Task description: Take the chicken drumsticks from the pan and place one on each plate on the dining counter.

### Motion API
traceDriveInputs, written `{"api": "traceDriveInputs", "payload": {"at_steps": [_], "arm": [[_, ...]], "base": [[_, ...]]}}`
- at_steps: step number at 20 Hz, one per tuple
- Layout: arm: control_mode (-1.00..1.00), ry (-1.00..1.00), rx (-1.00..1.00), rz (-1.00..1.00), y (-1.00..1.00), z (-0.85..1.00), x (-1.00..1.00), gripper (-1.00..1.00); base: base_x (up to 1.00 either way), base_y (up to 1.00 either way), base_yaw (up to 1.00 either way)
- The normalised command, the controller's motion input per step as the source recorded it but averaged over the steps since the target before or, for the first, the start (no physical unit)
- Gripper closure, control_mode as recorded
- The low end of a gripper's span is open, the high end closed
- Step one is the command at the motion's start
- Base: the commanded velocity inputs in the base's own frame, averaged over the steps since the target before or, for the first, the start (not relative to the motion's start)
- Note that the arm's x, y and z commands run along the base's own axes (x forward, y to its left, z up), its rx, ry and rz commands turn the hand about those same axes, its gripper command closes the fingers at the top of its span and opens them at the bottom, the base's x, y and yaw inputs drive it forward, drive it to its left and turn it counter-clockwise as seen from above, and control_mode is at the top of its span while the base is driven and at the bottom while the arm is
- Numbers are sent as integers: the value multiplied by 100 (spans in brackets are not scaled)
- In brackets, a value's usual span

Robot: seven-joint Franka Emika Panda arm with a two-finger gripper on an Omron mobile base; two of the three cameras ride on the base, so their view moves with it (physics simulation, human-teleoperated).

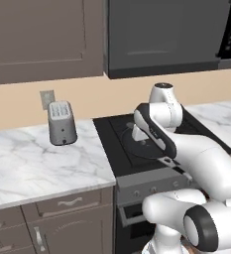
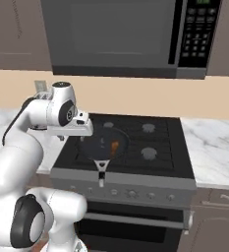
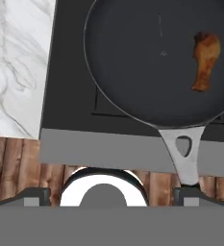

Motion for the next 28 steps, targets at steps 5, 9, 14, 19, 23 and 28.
{"api": "traceDriveInputs", "payload": {"at_steps": [5, 9, 14, 19, 23, 28], "arm": [[100, 0, 0, 0, 0, 0, 0, -100], [100, 0, 0, 0, 0, 0, 0, -100], [100, 0, 0, 0, 0, 0, 0, -100], [-100, 0, 1, 0, -5, -1, 2, -100], [-100, 0, 1, 0, -33, -4, 24, -100], [-100, 0, 0, 0, -47, -18, 29, -100]], "base": [[22, -1, -1], [4, -4, 0], [12, -13, 0], [1, -4, 0], [0, 0, 0], [0, 0, 0]]}}
